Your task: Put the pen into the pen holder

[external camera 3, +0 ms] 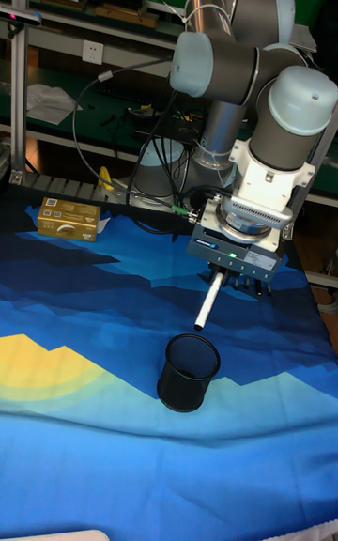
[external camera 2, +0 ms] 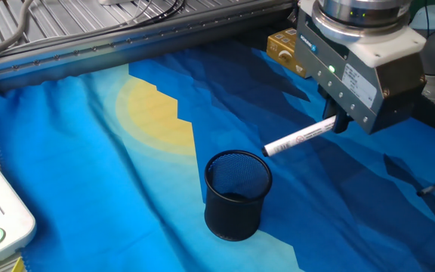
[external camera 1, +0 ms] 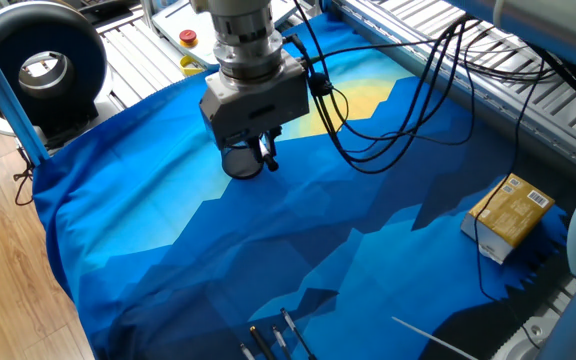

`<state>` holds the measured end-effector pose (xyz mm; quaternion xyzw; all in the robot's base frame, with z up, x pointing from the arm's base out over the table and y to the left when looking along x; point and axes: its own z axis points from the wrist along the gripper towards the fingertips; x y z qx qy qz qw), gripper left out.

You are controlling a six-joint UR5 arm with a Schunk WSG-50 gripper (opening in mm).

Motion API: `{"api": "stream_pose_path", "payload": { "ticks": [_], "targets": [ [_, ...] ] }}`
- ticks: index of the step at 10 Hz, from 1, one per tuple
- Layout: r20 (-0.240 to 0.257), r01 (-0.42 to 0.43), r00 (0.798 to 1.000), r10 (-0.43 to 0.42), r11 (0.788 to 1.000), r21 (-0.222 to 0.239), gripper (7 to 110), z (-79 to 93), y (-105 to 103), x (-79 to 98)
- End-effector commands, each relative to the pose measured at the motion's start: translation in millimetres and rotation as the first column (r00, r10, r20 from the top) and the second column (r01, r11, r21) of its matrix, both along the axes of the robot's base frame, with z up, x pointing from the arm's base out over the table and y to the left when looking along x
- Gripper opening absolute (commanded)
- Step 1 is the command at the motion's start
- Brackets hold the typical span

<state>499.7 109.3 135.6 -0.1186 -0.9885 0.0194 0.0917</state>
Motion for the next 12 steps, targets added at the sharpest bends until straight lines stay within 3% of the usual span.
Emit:
{"api": "stream_pose_path", "payload": {
  "ticks": [1,12],
  "targets": [
    [-0.003,0.013,1.000,-0.013,1.000,0.020,7,-3.1,2.9,-2.5],
    [-0.003,0.000,1.000,0.000,1.000,-0.028,7,-2.0,-10.0,-2.6]
  ]
}}
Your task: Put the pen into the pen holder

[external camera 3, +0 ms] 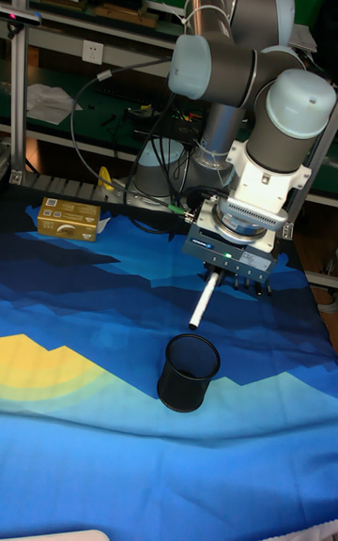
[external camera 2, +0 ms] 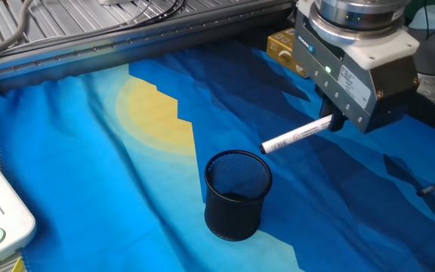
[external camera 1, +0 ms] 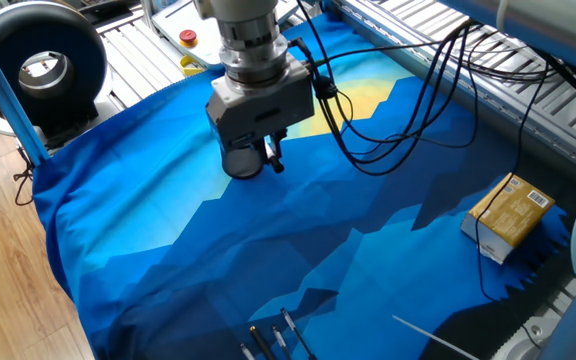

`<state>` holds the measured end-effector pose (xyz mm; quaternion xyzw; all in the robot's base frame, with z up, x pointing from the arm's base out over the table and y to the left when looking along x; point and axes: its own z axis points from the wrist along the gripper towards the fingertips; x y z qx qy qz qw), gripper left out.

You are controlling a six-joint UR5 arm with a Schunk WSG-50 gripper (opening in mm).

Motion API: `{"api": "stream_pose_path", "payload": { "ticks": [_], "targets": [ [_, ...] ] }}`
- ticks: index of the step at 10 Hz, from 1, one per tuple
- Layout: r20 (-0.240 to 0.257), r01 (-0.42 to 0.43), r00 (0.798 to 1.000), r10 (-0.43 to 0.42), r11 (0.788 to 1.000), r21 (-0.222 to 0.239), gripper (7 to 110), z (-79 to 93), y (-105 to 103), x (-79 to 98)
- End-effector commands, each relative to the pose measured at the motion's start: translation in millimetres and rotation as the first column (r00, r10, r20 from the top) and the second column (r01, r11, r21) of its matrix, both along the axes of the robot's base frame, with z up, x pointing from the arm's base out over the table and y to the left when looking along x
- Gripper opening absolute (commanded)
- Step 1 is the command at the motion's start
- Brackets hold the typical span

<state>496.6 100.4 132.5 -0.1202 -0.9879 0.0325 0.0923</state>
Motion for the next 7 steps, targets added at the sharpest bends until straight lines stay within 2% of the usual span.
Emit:
{"api": "stream_pose_path", "payload": {
  "ticks": [1,4,6,7],
  "targets": [
    [-0.001,-0.005,1.000,0.005,1.000,-0.012,7,1.3,-3.7,0.1],
    [-0.002,0.011,1.000,-0.011,0.998,-0.063,7,2.4,-15.4,-0.6],
    [0.029,0.046,0.999,-0.044,0.994,-0.096,7,2.0,-22.3,5.9],
    [0.060,0.074,0.996,-0.068,0.991,-0.108,7,1.3,-24.7,12.4]
  ]
}}
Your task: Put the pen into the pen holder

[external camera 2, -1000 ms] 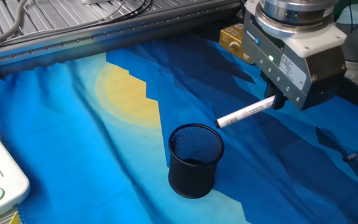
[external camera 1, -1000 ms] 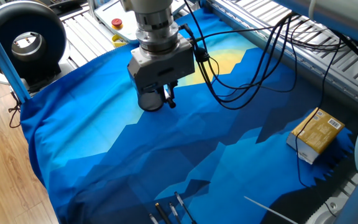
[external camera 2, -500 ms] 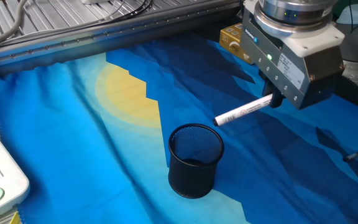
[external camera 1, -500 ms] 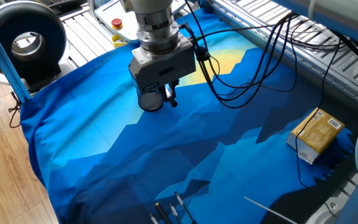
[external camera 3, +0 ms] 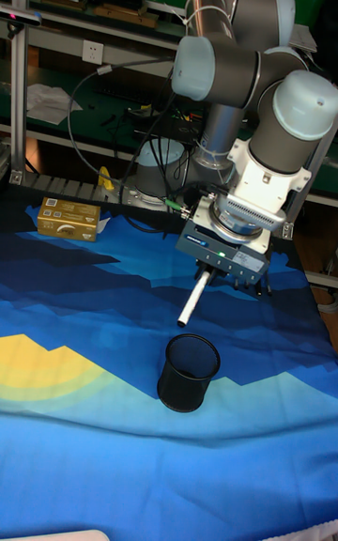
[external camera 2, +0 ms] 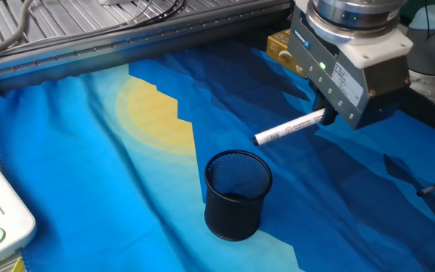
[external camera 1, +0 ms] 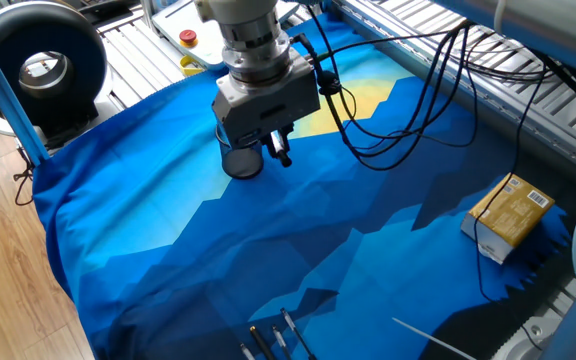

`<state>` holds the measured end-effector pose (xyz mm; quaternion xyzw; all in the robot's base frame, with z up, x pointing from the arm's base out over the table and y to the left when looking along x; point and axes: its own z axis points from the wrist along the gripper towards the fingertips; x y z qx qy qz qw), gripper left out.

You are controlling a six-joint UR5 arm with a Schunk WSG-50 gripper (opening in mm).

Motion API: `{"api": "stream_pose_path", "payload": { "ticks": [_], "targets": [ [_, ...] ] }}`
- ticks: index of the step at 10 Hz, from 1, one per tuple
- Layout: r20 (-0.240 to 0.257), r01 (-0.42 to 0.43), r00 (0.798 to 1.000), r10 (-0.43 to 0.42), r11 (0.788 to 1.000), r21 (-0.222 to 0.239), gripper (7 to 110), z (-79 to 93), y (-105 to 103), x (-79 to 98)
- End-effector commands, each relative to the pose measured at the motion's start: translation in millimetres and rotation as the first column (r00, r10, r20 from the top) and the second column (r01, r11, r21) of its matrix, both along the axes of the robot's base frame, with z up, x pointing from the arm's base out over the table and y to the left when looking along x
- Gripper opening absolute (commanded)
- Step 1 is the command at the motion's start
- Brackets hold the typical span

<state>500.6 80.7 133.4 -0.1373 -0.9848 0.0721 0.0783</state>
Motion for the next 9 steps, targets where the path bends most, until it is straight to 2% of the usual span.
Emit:
{"api": "stream_pose_path", "payload": {
  "ticks": [1,2,5,8,9],
  "targets": [
    [0.060,0.066,0.996,-0.064,0.997,-0.034,7,0.1,-7.0,12.6],
    [0.070,0.072,0.995,-0.069,0.996,-0.044,7,0.2,-9.3,14.5],
    [0.076,0.073,0.995,-0.071,0.997,-0.019,7,-0.9,-3.3,16.5],
    [0.064,0.089,0.994,-0.094,0.992,0.084,7,-1.2,25.0,18.5],
    [0.052,0.087,0.994,-0.091,0.993,0.076,7,1.6,24.9,20.0]
  ]
}}
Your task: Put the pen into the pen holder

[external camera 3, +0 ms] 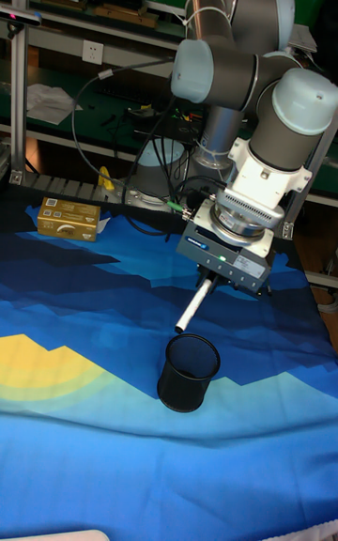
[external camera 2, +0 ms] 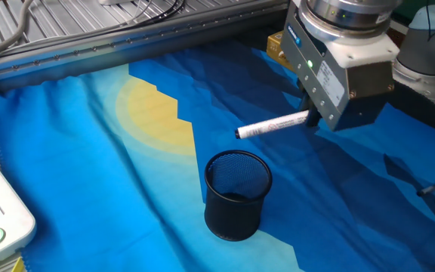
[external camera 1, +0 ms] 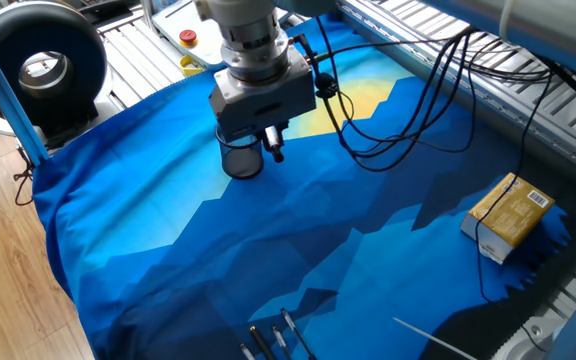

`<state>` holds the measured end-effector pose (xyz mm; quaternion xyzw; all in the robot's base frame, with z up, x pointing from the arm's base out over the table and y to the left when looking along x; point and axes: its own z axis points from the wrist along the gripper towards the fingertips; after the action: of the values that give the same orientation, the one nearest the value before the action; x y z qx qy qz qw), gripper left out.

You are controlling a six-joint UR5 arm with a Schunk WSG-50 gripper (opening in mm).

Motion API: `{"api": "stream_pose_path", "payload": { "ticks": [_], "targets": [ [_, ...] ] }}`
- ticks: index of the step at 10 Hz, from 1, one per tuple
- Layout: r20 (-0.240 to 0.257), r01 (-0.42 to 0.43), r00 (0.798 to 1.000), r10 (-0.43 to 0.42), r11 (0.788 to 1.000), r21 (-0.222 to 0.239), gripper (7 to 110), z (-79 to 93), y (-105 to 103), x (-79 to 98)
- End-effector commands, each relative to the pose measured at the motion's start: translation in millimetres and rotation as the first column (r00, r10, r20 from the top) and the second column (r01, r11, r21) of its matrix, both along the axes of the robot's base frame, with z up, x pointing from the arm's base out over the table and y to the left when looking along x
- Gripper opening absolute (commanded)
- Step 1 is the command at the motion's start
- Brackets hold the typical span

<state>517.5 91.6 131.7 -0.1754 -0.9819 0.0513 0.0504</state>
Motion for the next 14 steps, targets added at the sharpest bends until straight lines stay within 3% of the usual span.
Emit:
{"api": "stream_pose_path", "payload": {
  "ticks": [1,8,9,10,12,14],
  "targets": [
    [-0.015,0.013,1.000,-0.013,0.999,0.051,7,5.5,16.5,5.6],
    [-0.052,-0.001,0.999,0.006,0.996,0.091,7,10.3,25.0,34.2],
    [-0.063,-0.002,0.998,0.009,0.994,0.113,7,9.2,30.4,33.3],
    [-0.088,-0.001,0.996,0.014,0.990,0.144,7,9.8,38.0,27.3],
    [-0.197,0.001,0.980,0.028,0.990,0.142,7,15.7,35.8,-0.2],
    [-0.265,0.009,0.964,0.032,0.989,0.150,7,16.7,31.4,-17.2]
  ]
}}
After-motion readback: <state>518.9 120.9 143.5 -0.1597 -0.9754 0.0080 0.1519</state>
